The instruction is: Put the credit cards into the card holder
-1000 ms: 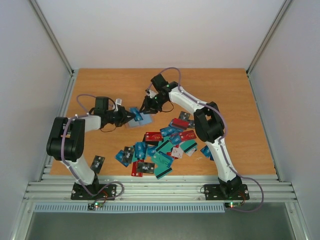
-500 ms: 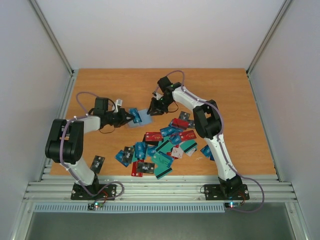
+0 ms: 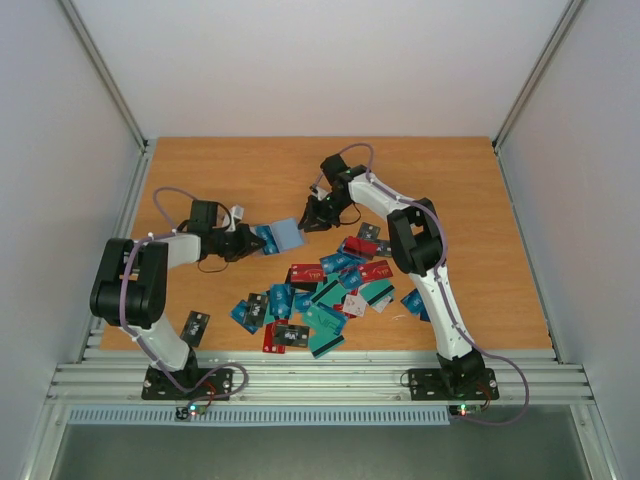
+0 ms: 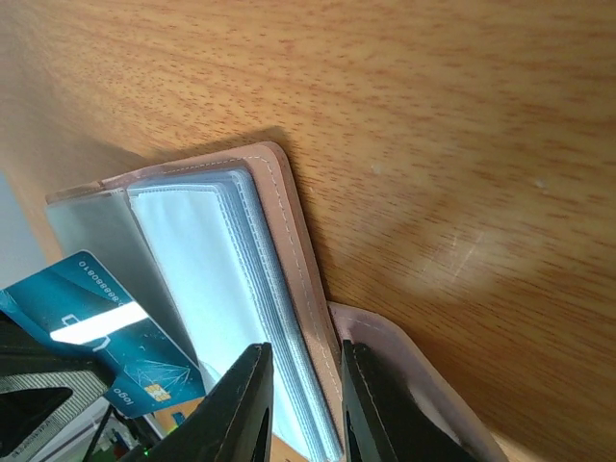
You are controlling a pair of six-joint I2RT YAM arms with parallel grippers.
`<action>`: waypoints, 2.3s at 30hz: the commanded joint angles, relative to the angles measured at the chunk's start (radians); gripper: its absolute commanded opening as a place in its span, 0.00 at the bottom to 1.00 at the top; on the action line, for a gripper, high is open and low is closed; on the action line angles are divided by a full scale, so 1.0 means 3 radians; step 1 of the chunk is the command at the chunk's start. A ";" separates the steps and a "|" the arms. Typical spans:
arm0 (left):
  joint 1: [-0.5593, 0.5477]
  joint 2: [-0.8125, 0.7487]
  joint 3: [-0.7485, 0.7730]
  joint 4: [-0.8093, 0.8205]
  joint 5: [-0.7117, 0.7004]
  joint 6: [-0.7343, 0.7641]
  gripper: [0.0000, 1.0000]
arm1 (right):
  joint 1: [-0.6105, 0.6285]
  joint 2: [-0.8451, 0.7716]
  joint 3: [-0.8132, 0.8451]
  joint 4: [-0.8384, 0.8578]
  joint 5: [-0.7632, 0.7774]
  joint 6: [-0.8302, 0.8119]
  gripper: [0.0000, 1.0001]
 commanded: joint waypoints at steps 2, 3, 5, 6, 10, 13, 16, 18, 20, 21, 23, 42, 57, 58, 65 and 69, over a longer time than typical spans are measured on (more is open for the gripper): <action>0.0020 -0.0028 -0.0037 0.0275 -0.0095 -0.0013 0.00 | -0.0031 0.0146 -0.0056 -0.0017 -0.0010 0.0003 0.22; 0.0020 -0.0005 -0.0061 0.0389 -0.0095 -0.0118 0.00 | -0.0033 0.0149 -0.0075 0.0002 -0.0020 0.0010 0.21; 0.0012 0.0033 -0.0108 0.0651 -0.0095 -0.0279 0.00 | -0.0032 0.0159 -0.0080 0.0019 -0.0037 0.0025 0.21; 0.0010 0.0052 -0.0120 0.0727 -0.0094 -0.0374 0.00 | -0.0033 0.0166 -0.0084 0.0020 -0.0039 0.0027 0.21; -0.0029 0.0117 -0.0120 0.0828 -0.0123 -0.0505 0.00 | -0.0031 0.0182 -0.0095 0.0029 -0.0052 0.0034 0.21; -0.0045 0.0171 -0.0116 0.0861 -0.0131 -0.0504 0.00 | -0.0033 0.0190 -0.0095 0.0028 -0.0059 0.0034 0.20; -0.0061 0.0219 -0.0136 0.0928 -0.0140 -0.0525 0.00 | -0.0031 0.0193 -0.0097 0.0025 -0.0064 0.0031 0.20; -0.0071 0.0251 -0.0153 0.0987 -0.0136 -0.0558 0.00 | -0.0032 0.0198 -0.0098 0.0025 -0.0069 0.0032 0.20; -0.0081 0.0271 -0.0178 0.1071 -0.0126 -0.0615 0.00 | -0.0031 0.0195 -0.0102 0.0030 -0.0074 0.0032 0.20; -0.0086 0.0285 -0.0194 0.1125 -0.0115 -0.0659 0.00 | -0.0031 0.0198 -0.0103 0.0030 -0.0077 0.0036 0.20; -0.0092 0.0302 -0.0227 0.1225 -0.0110 -0.0753 0.00 | -0.0033 0.0201 -0.0106 0.0038 -0.0082 0.0043 0.20; -0.0137 0.0453 -0.0442 0.1921 0.0058 -0.1087 0.00 | -0.0031 0.0182 -0.0157 0.0064 -0.0105 0.0072 0.19; -0.0180 0.0448 -0.0400 0.1589 0.0107 -0.1035 0.00 | -0.0032 0.0177 -0.0165 0.0074 -0.0115 0.0071 0.19; -0.0180 0.0464 -0.0383 0.1579 0.0113 -0.1034 0.00 | -0.0031 0.0178 -0.0164 0.0075 -0.0120 0.0073 0.19; -0.0180 0.0632 -0.0177 0.1437 0.0223 -0.1034 0.00 | -0.0031 0.0166 -0.0180 0.0071 -0.0131 0.0063 0.18; -0.0180 0.0707 -0.0054 0.1301 0.0277 -0.0966 0.00 | -0.0031 0.0167 -0.0180 0.0072 -0.0134 0.0061 0.18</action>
